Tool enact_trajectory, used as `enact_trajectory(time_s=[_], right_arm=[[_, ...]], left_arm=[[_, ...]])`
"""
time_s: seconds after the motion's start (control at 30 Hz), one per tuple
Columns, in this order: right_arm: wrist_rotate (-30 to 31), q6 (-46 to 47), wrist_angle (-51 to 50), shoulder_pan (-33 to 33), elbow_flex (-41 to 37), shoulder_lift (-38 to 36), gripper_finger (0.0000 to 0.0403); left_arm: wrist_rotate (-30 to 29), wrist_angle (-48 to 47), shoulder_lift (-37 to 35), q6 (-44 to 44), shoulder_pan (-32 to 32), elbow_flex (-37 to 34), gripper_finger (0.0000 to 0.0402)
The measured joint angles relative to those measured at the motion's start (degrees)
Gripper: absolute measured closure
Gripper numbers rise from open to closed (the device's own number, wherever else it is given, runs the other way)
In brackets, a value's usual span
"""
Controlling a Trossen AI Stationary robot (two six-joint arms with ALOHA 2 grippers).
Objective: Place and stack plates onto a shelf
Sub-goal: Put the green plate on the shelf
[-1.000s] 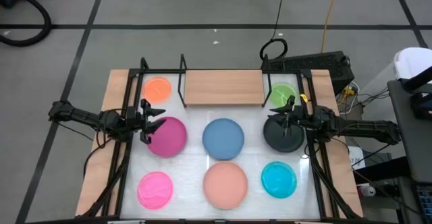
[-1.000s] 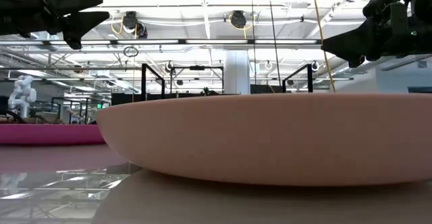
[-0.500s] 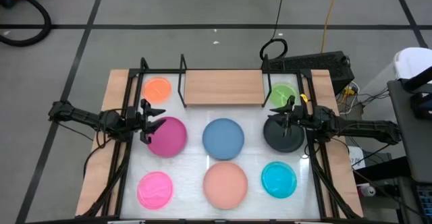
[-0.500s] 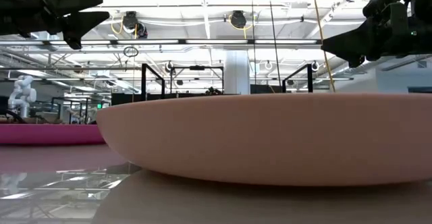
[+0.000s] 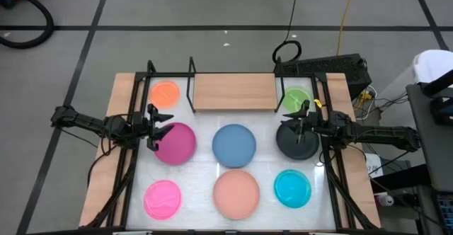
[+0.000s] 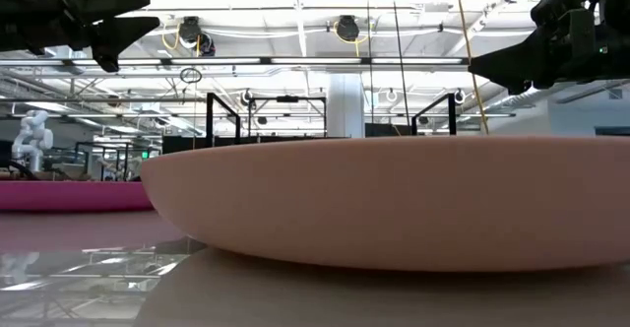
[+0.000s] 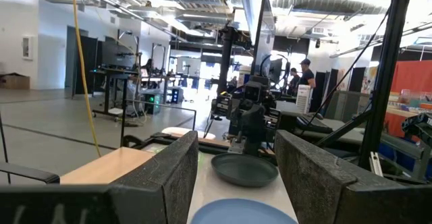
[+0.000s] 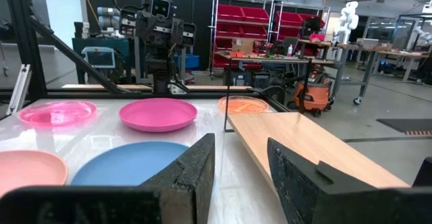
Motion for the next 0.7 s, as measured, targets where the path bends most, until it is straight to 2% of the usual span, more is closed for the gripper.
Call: enact_trajectory(time_s=[0.47, 0.7], right_arm=[[0.0, -1.8, 3.5, 0.0, 0.0, 0.0, 0.0284], [0.0, 4.9, 8.4, 0.0, 0.0, 0.0, 0.0284]], left_arm=[[0.0, 0.0, 0.0, 0.0, 0.0, 0.0, 0.0199], [0.0, 0.0, 0.0, 0.0, 0.0, 0.0, 0.0199]])
